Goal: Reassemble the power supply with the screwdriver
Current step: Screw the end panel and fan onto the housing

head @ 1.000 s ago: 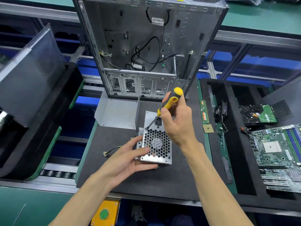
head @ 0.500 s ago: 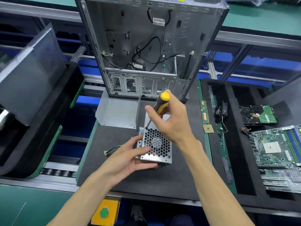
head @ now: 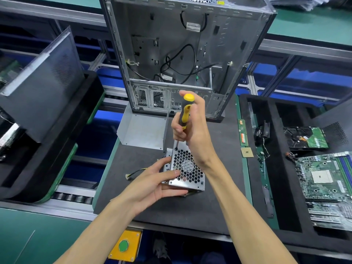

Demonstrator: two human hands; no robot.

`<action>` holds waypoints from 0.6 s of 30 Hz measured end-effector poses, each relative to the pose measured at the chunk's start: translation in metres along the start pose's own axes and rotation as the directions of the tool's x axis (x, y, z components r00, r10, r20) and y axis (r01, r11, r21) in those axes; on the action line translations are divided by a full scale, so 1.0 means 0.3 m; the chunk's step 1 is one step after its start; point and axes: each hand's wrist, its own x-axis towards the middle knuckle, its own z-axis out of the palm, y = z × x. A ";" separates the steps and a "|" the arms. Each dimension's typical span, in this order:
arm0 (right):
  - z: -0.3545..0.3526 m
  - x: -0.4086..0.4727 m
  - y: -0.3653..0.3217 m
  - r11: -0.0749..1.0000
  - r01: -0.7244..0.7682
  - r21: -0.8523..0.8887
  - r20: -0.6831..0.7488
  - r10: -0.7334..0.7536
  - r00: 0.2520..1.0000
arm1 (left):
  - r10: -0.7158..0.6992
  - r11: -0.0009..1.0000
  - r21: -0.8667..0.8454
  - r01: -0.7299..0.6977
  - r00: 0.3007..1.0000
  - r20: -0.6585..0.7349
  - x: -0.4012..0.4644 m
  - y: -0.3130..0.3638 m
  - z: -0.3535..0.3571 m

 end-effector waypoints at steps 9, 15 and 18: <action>0.000 0.017 -0.048 0.998 0.060 0.011 -0.008 -0.060 0.998 | 0.002 1.000 0.004 -0.002 1.000 0.003 0.005 -0.003 -0.006; 0.001 0.010 -0.058 0.999 0.047 -0.015 -0.038 -0.047 0.998 | 0.003 1.000 -0.002 -0.003 1.000 0.001 0.003 -0.005 -0.015; 0.008 0.004 -0.065 0.997 0.077 -0.007 -0.040 -0.077 0.996 | 0.004 1.000 -0.008 -0.004 1.000 -0.001 0.002 -0.005 -0.013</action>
